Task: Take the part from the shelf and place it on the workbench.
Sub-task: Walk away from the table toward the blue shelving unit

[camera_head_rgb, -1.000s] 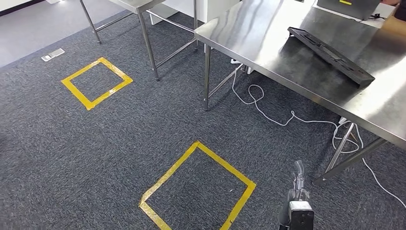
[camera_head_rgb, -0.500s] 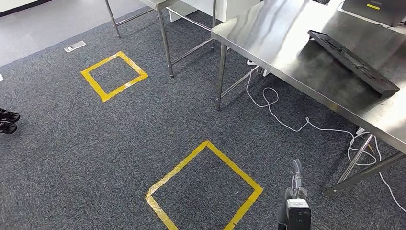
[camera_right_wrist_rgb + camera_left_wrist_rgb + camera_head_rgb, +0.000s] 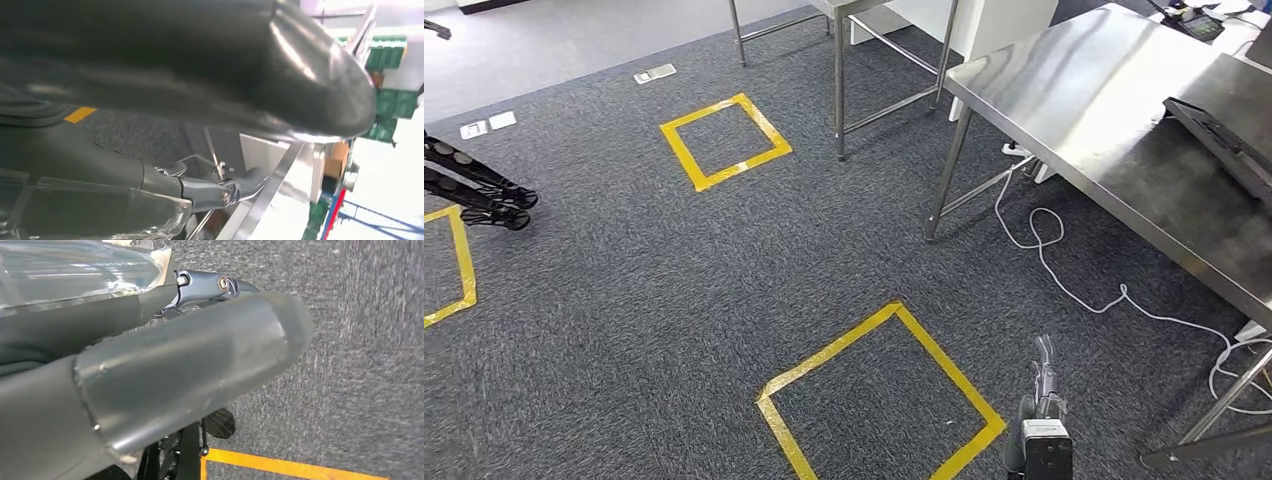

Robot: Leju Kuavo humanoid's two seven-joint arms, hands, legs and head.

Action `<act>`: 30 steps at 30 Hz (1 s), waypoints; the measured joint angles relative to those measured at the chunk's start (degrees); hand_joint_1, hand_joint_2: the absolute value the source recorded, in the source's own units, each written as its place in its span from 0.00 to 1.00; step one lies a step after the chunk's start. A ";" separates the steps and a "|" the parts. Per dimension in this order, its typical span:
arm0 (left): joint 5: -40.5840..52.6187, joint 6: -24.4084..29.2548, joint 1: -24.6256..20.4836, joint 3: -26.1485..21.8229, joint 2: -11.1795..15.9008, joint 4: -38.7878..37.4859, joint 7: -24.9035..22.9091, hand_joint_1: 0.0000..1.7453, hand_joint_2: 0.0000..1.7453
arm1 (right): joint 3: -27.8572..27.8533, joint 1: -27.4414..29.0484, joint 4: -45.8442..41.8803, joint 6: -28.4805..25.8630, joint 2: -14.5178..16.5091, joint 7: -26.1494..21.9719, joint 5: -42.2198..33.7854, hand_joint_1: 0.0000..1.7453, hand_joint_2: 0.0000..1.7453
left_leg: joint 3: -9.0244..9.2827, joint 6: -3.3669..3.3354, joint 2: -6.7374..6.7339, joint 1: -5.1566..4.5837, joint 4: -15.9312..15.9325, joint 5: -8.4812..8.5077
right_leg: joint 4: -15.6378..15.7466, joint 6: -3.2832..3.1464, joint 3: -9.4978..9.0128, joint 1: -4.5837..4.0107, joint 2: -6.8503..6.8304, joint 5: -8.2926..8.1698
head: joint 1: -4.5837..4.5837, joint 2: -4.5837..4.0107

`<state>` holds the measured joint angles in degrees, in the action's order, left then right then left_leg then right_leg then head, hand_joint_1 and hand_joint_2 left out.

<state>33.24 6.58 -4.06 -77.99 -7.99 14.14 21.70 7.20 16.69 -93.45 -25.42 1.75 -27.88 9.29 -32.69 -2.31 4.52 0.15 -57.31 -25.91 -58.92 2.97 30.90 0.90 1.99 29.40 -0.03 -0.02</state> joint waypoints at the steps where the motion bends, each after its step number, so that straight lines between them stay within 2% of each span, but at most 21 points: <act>1: 0.00 0.06 0.04 -0.01 -0.02 0.00 0.12 0.00 0.00 | -0.09 -0.06 0.01 0.15 0.08 0.00 0.12 0.00 0.00 | -0.15 0.27 0.41 -0.08 -0.13 -0.07 | 1.54 -0.30 -0.55 -0.04 0.41 -0.51 | 0.01 0.00; 3: 0.00 0.18 0.21 -0.02 -0.04 0.00 0.31 0.00 0.00 | -0.20 -0.31 0.03 0.53 0.16 -0.06 0.24 0.00 0.00 | -0.47 0.90 1.03 -0.01 -0.12 -0.03 | 1.93 -1.20 -0.81 -0.10 -0.09 -0.76 | 0.04 0.00; 5: -0.02 0.35 0.34 -0.02 -0.09 0.00 0.48 0.00 0.00 | -0.25 -0.66 0.06 0.83 0.17 -0.15 0.29 0.00 0.00 | -1.14 1.46 -0.12 0.15 -1.39 -0.84 | 2.21 -2.11 -1.13 0.26 -0.89 -1.12 | 0.12 0.00; 7: -0.05 0.54 0.23 -0.02 -0.17 0.00 0.66 0.00 0.00 | -0.26 -0.88 0.28 0.99 0.20 -0.19 0.30 0.00 0.00 | -3.60 2.01 -2.54 0.36 -6.76 -4.03 | 2.40 -2.88 -1.26 0.45 -1.94 -1.22 | 0.35 0.00; 9: -0.08 0.67 0.12 -0.02 -0.23 0.00 0.74 0.00 0.00 | -0.27 -1.00 0.78 1.13 0.20 -0.18 0.29 0.00 0.00 | -7.37 2.57 -3.73 0.64 -14.38 -7.54 | 2.39 -3.22 -1.26 0.25 -3.07 -1.10 | 0.48 0.00; 10: -0.08 0.72 0.12 -0.03 -0.24 0.00 0.77 0.00 0.00 | -0.27 -1.09 1.10 1.24 0.20 -0.18 0.27 0.00 0.00 | -8.58 2.76 -3.92 0.77 -16.63 -8.09 | 2.39 -3.26 -1.25 0.19 -3.64 -1.06 | 0.47 0.00; 11: -0.09 0.76 0.15 -0.03 -0.25 0.00 0.78 0.00 0.00 | -0.27 -1.21 1.41 1.34 0.21 -0.17 0.25 0.00 0.00 | -8.75 2.87 -4.09 0.87 -16.78 -7.52 | 2.38 -3.27 -1.28 0.16 -4.17 -1.00 | 0.49 0.00; 12: -0.10 0.80 0.17 -0.04 -0.25 0.00 0.78 0.00 0.00 | -0.27 -1.33 1.70 1.45 0.21 -0.16 0.23 0.00 0.00 | -7.64 2.91 -4.42 0.96 -14.51 -5.93 | 2.38 -3.25 -1.37 0.16 -4.66 -0.91 | 0.50 0.00; 14: -0.14 0.86 0.12 -0.04 -0.25 0.00 0.80 0.00 0.00 | -0.27 -1.58 2.13 1.62 0.22 -0.16 0.20 0.00 0.00 | -3.32 2.78 -6.28 0.94 -6.39 -2.27 | 2.36 -2.96 -1.70 0.00 -5.51 -0.60 | 0.52 0.00; 15: -0.15 0.87 0.06 -0.04 -0.25 0.00 0.80 0.00 0.00 | -0.27 -1.67 2.29 1.67 0.22 -0.16 0.20 0.00 0.00 | -1.56 2.56 -7.04 0.81 -3.16 -1.17 | 2.35 -2.69 -1.83 -0.20 -5.84 -0.41 | 0.45 0.00; 16: -0.15 0.87 0.01 -0.04 -0.25 0.00 0.81 0.00 0.00 | -0.27 -1.77 2.44 1.71 0.23 -0.16 0.20 0.00 0.00 | -0.62 2.29 -7.52 0.63 -1.38 -0.77 | 2.35 -2.40 -1.96 -0.39 -6.19 -0.26 | 0.36 0.00; 19: -0.14 0.90 0.05 -0.04 -0.26 -0.01 0.82 0.00 0.00 | -0.27 -2.30 3.04 1.81 0.29 -0.16 0.18 0.00 0.00 | -0.49 1.09 -6.40 0.18 -0.47 -0.53 | 2.38 -1.44 -2.14 -0.55 -6.98 0.00 | 0.18 0.00; 21: -0.15 0.96 0.04 -0.04 -0.31 -0.01 0.83 0.00 0.00 | -0.26 -2.76 3.59 1.82 0.32 -0.19 0.18 0.00 0.00 | -0.27 0.17 -5.51 0.26 0.23 0.00 | 0.21 -1.25 -1.27 -0.44 -5.37 1.47 | 0.12 0.00; 23: -0.14 1.07 -0.07 -0.05 -0.36 0.00 0.83 0.00 0.00 | -0.25 -3.08 4.42 1.82 0.34 -0.24 0.19 0.00 0.00 | -0.24 -0.33 -4.49 0.28 0.48 0.29 | -6.74 -1.83 1.91 -0.24 -3.18 4.80 | -0.05 0.00; 24: -0.13 1.12 -0.10 -0.06 -0.36 0.00 0.81 0.00 0.00 | -0.25 -3.20 4.86 1.82 0.36 -0.25 0.19 0.00 0.00 | -0.30 -0.42 -3.90 0.26 0.47 0.33 | -10.86 -2.02 3.94 -0.19 -2.72 6.37 | -0.11 0.00; 25: -0.11 1.17 -0.10 -0.07 -0.36 0.00 0.79 0.00 0.00 | -0.25 -3.33 5.26 1.82 0.39 -0.25 0.21 0.00 0.00 | -0.33 -0.44 -3.25 0.23 0.46 0.33 | -13.92 -1.95 5.53 -0.15 -2.51 7.28 | -0.16 0.00; 26: -0.09 1.21 -0.07 -0.07 -0.37 0.00 0.77 0.00 0.00 | -0.25 -3.51 5.57 1.82 0.42 -0.23 0.25 0.00 0.00 | -0.31 -0.44 -2.58 0.21 0.44 0.34 | -14.74 -1.61 6.08 -0.16 -2.37 7.13 | -0.17 0.00; 27: -0.07 1.24 -0.04 -0.07 -0.39 0.00 0.74 0.00 0.00 | -0.25 -3.72 5.80 1.82 0.45 -0.21 0.29 0.00 0.00 | -0.24 -0.43 -1.91 0.20 0.42 0.34 | -13.22 -1.12 5.50 -0.15 -2.23 6.04 | -0.18 0.00; 28: -0.07 1.27 -0.03 -0.07 -0.42 0.00 0.73 0.00 0.00 | -0.25 -3.95 5.98 1.82 0.47 -0.20 0.33 0.00 0.00 | -0.14 -0.40 -1.22 0.20 0.38 0.33 | -9.63 -0.60 3.92 -0.12 -1.83 4.24 | -0.20 0.00; 29: -0.07 1.29 -0.02 -0.07 -0.44 0.00 0.72 0.00 0.00 | -0.25 -4.20 6.15 1.82 0.49 -0.19 0.35 0.00 0.00 | -0.14 -0.32 -0.57 0.18 0.28 0.31 | -5.18 -0.23 2.00 0.02 -0.80 2.32 | -0.25 0.00; 30: -0.07 1.32 -0.02 -0.07 -0.46 0.00 0.72 0.00 0.00 | -0.25 -4.40 6.31 1.82 0.52 -0.18 0.36 0.00 0.00 | -0.17 -0.15 0.02 0.05 0.06 0.22 | -1.55 -0.16 0.52 0.12 0.06 0.82 | -0.26 0.00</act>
<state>33.18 7.90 -4.08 -78.05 -8.45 14.14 22.43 6.95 12.29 -87.14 -23.61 2.27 -28.05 9.64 -32.86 -2.47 4.54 0.20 -57.25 -25.69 -60.47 2.81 31.42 1.02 2.06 30.22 -0.29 -0.02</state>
